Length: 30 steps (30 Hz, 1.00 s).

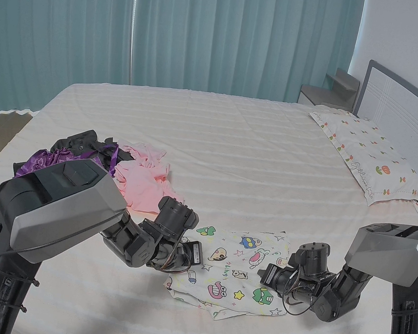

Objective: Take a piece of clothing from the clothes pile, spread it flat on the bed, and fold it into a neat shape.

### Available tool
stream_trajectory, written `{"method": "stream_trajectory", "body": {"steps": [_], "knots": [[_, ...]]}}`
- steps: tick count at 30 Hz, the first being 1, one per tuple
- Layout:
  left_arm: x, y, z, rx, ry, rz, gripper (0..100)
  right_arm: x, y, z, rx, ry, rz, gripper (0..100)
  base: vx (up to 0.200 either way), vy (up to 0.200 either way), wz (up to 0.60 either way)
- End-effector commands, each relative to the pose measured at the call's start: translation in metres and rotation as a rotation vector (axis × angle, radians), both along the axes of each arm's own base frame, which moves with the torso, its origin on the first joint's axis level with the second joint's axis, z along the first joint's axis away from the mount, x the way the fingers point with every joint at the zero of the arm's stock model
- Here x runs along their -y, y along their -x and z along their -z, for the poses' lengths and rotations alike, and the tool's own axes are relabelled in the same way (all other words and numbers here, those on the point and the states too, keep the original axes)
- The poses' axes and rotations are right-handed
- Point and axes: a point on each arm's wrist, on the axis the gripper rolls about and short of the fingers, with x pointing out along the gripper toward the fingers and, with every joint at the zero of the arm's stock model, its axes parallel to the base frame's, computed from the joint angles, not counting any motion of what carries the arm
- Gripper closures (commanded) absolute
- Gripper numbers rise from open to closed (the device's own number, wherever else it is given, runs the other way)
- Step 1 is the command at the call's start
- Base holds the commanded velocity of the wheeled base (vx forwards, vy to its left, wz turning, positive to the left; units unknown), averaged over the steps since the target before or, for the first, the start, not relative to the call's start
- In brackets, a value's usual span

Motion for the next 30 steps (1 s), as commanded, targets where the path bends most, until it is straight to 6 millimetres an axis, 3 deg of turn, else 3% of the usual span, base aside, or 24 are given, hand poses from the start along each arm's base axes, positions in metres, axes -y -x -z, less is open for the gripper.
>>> {"method": "stream_trajectory", "body": {"steps": [1,30], "knots": [[-0.004,0.002,-0.002,-0.003,-0.004,-0.007,100,-0.001,0.0,-0.005,0.013,-0.003,-0.001,100,0.0,0.2,0.0],[-0.029,0.023,0.009,-0.068,-0.061,-0.055,100,-0.018,0.008,-0.015,0.031,-0.011,-0.054,100,0.0,0.2,0.0]]}}
